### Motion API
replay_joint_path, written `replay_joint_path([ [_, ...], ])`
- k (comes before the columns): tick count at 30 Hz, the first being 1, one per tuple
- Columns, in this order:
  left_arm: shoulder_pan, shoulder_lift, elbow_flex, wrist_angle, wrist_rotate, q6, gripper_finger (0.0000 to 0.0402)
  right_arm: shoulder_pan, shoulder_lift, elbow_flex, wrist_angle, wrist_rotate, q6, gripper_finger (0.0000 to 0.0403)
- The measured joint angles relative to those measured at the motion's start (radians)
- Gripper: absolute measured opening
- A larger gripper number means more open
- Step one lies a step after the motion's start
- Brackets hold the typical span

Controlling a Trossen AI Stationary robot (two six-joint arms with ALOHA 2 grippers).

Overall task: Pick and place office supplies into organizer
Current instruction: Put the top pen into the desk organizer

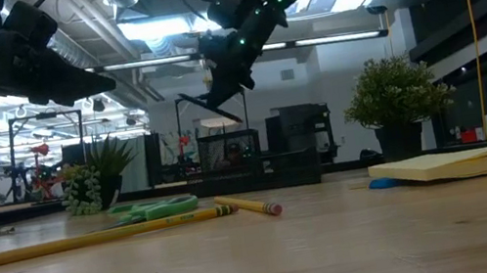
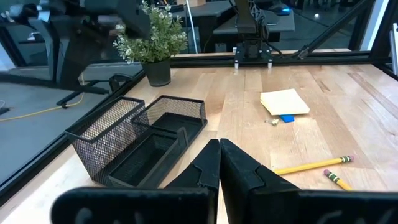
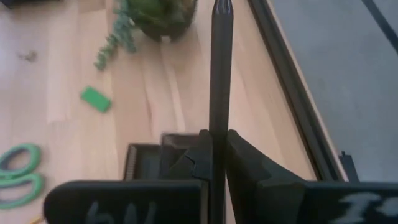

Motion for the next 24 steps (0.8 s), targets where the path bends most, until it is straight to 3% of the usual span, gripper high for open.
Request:
replay_joint_path([
  [15,0.000,0.000,0.000,-0.004,0.000,0.000,0.0002,0.003,-0.085,-0.013,-0.063,-0.065,0.000,0.0026],
  [19,0.000,0.005,0.000,-0.004,0.000,0.000,0.0003,0.002,-0.196,-0.197,0.037,-0.065,0.026,0.0026],
  [24,0.000,0.014,0.001,-0.001,0.000,0.011,0.0005,-0.001,-0.386,-0.538,0.480,-0.072,0.078,0.0026],
])
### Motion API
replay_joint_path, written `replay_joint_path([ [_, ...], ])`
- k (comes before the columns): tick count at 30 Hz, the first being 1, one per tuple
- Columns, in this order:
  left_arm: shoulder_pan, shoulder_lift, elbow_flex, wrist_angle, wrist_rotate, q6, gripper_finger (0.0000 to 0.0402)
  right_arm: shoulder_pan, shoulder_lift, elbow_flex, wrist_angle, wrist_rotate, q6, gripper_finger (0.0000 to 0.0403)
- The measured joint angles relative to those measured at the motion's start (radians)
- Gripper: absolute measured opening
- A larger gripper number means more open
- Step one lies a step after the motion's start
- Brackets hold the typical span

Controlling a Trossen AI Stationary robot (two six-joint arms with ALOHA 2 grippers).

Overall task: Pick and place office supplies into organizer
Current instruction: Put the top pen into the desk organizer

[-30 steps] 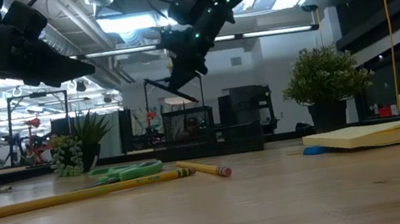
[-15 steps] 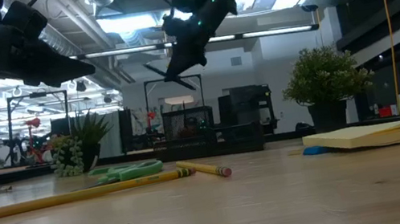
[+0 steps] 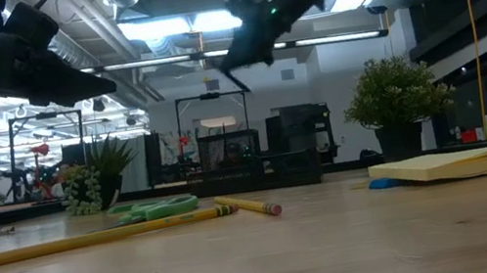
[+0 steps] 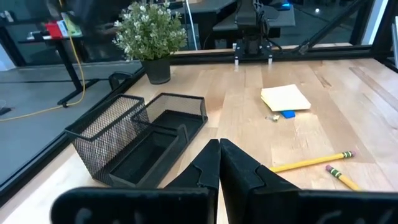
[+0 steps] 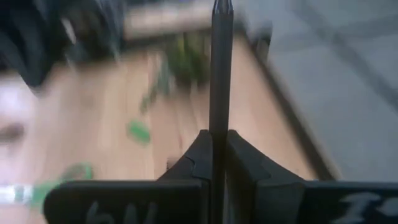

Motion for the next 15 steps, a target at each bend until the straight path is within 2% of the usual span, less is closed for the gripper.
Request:
replay_joint_path([
  [4,0.000,0.000,0.000,0.006,0.000,-0.011,0.0002,0.000,-0.052,-0.153,0.269,-0.002,-0.001,0.0026],
  [15,0.000,0.001,0.000,0.034,0.000,0.040,0.0002,0.002,-0.036,-0.310,0.512,0.000,-0.001,0.0026],
])
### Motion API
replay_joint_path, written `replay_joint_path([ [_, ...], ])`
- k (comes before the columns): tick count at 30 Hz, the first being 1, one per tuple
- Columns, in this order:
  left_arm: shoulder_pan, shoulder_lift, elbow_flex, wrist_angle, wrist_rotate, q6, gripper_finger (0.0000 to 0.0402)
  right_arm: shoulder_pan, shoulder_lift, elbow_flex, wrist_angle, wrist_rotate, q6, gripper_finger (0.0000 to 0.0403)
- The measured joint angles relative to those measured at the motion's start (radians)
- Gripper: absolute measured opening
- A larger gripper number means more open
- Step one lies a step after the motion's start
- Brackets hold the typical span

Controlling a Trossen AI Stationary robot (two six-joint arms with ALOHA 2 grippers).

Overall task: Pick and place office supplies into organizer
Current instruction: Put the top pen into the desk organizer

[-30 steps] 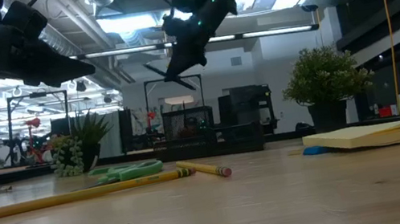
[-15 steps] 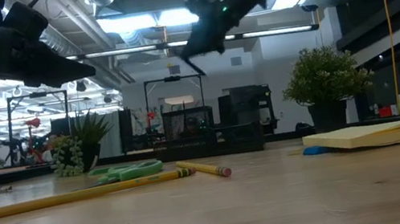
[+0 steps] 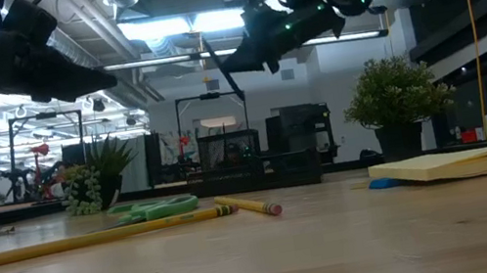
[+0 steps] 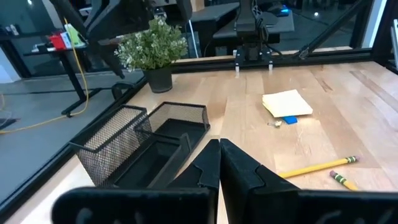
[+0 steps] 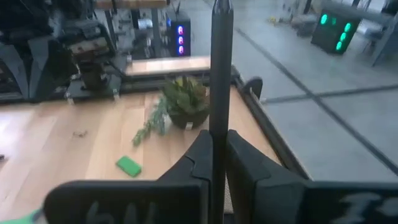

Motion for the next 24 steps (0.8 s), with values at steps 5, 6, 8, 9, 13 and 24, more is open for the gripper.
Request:
replay_joint_path([
  [5,0.000,0.000,0.000,0.000,-0.002,0.024,0.0005,0.001,0.000,-0.119,0.205,0.002,0.004,0.0026],
  [6,0.000,0.000,0.000,0.000,-0.003,0.027,0.0005,0.001,0.000,-0.141,0.245,0.009,0.005,0.0026],
  [8,0.000,0.000,0.000,0.000,-0.007,0.028,0.0005,0.001,0.000,-0.179,0.298,0.041,0.004,0.0026],
  [9,0.000,0.000,0.000,0.000,-0.009,0.029,0.0005,0.001,0.004,-0.198,0.317,0.058,0.001,0.0026],
  [13,0.000,0.000,0.000,0.006,-0.023,0.036,0.0002,0.000,0.059,-0.226,0.473,0.072,0.004,0.0026],
  [24,0.000,0.000,0.000,0.047,-0.031,0.055,0.0003,0.001,0.265,-0.080,0.489,0.021,0.057,0.0034],
])
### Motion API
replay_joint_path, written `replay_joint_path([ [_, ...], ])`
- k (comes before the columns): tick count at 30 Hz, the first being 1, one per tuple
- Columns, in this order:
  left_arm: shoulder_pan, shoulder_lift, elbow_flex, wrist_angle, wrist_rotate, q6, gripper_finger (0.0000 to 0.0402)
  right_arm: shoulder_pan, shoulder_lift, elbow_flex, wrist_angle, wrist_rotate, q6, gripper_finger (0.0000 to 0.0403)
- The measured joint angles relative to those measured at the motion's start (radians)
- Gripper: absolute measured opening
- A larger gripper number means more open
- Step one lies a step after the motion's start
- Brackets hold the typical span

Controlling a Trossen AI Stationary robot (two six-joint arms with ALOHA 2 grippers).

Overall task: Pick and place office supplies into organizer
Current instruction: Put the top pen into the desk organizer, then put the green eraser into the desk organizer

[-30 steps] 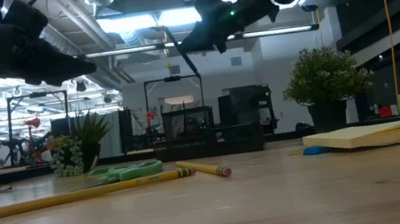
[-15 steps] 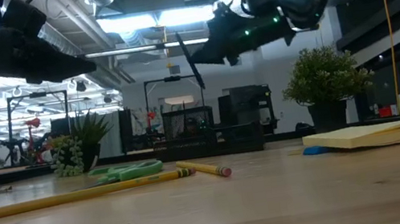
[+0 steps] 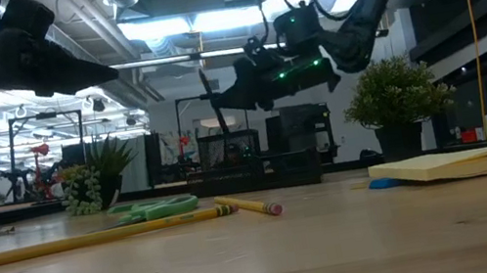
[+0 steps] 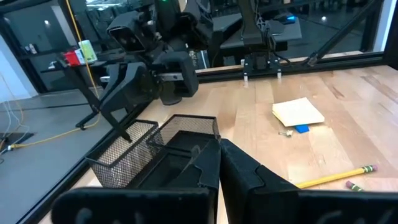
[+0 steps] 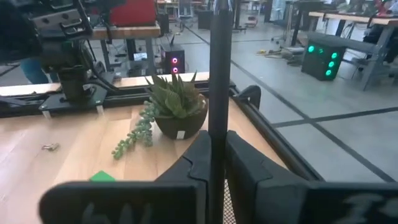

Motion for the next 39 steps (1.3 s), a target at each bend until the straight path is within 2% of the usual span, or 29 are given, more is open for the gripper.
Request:
replay_joint_path([
  [11,0.000,0.000,0.000,-0.002,0.000,0.000,0.0004,0.000,0.001,0.017,-0.148,-0.002,-0.065,0.0029],
  [20,0.000,0.000,0.000,-0.002,0.000,0.000,0.0005,0.000,0.001,0.017,-0.148,-0.002,-0.082,0.0072],
  [30,0.000,0.000,0.000,-0.002,0.000,-0.001,0.0004,0.000,-0.004,0.016,-0.149,-0.002,-0.079,0.0077],
  [39,0.000,0.000,0.000,-0.002,0.001,-0.053,0.0002,0.000,-0.095,0.027,-0.146,-0.002,-0.027,0.0078],
])
